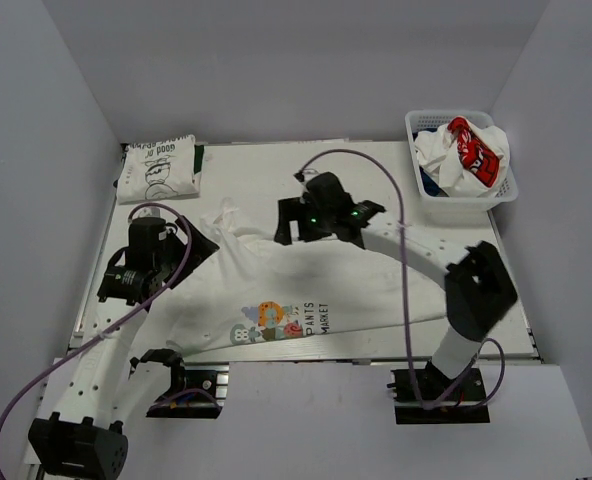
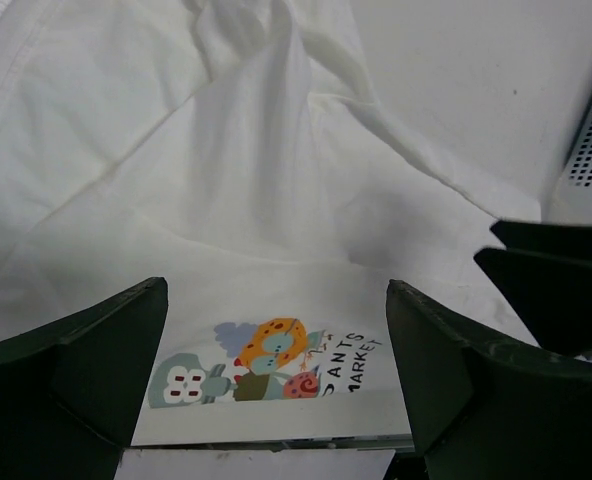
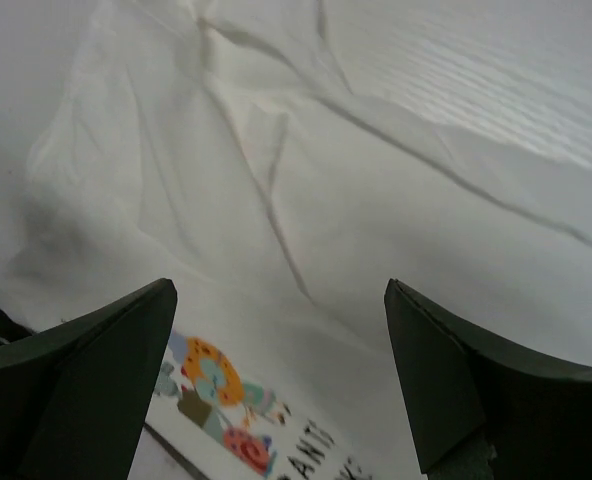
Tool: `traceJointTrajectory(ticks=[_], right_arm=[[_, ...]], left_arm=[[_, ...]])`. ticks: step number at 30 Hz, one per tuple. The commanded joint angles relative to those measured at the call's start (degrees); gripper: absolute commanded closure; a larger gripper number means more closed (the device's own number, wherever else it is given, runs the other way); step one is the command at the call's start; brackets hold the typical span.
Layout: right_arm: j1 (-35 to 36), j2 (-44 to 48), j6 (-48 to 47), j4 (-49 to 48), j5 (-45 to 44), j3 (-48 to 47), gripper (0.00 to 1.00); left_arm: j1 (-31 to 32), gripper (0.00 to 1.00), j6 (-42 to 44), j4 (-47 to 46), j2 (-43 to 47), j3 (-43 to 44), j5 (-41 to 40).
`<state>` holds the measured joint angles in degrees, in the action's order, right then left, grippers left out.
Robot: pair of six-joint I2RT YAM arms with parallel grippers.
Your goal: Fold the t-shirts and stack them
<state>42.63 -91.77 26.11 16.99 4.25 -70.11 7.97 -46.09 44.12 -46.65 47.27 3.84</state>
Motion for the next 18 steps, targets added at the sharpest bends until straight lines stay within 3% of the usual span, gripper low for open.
traceJointTrajectory(ticks=[1,2,9,14,18], right_arm=[[3.2,-9.5,-5.4,-4.6,-2.1,-10.0,0.10],[3.7,-16.5,-5.5,-5.2,-2.6,-16.4,0.10],[6.1,-39.3,-5.6,-5.0,3.3,-38.3,0.12],[6.5,-44.0,-4.4,-11.0,2.5,-42.7,0.18],[6.8,-44.9,-4.2,-12.7,5.1,-42.7,0.32]], left_arm=[[-0.6,0.00,1.8,-2.6,-0.3,-0.2,-1.8],[-0.6,0.00,1.8,-2.6,-0.3,-0.9,-2.3],[-0.6,0.00,3.0,-0.9,1.5,-2.6,-4.3],[0.1,0.00,4.2,-0.3,1.5,-3.8,-4.0],[0.1,0.00,4.7,-1.7,1.5,-5.0,-2.9]])
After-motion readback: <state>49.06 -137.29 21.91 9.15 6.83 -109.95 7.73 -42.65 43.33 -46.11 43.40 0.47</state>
